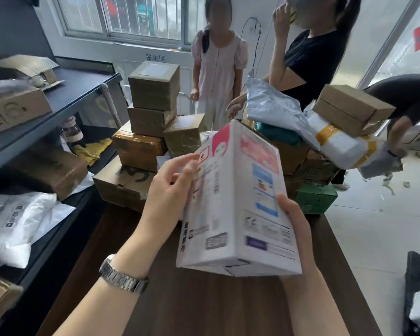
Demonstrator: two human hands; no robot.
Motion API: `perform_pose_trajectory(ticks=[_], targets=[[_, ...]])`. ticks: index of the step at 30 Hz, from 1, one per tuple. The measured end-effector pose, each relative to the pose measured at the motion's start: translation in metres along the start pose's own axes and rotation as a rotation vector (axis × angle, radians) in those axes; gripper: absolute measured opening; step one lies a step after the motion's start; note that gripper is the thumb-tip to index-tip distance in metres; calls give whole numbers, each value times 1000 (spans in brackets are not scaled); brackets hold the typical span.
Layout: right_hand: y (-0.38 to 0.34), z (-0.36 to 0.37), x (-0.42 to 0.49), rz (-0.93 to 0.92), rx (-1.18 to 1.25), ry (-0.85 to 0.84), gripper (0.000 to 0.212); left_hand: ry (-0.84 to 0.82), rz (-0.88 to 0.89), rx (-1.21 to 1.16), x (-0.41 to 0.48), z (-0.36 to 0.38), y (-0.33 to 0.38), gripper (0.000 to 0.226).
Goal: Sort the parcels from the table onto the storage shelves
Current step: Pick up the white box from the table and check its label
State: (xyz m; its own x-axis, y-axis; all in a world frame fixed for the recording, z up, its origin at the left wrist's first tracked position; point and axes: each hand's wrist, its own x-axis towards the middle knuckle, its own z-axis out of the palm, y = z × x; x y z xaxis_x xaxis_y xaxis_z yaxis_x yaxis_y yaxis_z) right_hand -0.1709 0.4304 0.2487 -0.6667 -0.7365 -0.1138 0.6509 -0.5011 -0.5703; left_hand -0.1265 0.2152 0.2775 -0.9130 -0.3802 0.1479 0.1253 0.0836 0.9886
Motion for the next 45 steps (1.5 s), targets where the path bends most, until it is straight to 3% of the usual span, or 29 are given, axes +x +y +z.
perform_pose_trajectory(ticks=[2, 5, 7, 10, 12, 14, 17, 19, 25, 29, 37, 45], targets=[[3, -4, 2, -23, 129, -46, 67, -24, -66, -55, 1, 1, -1, 25], [12, -8, 4, -61, 76, 13, 57, -33, -148, -230, -1, 4, -2, 30], [18, -5, 8, -128, -89, 166, 55, -1, -124, -266, -2, 3, -4, 34], [19, 0, 14, -432, -501, 430, 49, 62, -65, -291, -1, 0, -3, 43], [19, 4, 18, -584, -760, 470, 37, 107, -40, -252, -1, -1, 0, 52], [22, 12, 22, -618, -879, 481, 27, 148, 0, -174, -3, -1, 3, 63], [24, 28, 27, -589, -754, 348, 27, 197, 13, -186, -6, -1, 1, 50], [26, 38, 29, -553, -677, 283, 40, 197, 5, -209, -8, -2, 1, 47], [33, 39, 35, -565, -534, 268, 44, 105, 78, -327, -9, -12, 6, 50], [35, 39, 39, -582, -512, 272, 45, 85, 102, -388, -9, -15, 6, 39], [30, 45, 48, -553, -508, 278, 51, 118, 110, -424, -6, -17, 5, 43], [23, 77, 53, -555, -560, 212, 42, 202, 165, -392, -13, -35, 28, 33]])
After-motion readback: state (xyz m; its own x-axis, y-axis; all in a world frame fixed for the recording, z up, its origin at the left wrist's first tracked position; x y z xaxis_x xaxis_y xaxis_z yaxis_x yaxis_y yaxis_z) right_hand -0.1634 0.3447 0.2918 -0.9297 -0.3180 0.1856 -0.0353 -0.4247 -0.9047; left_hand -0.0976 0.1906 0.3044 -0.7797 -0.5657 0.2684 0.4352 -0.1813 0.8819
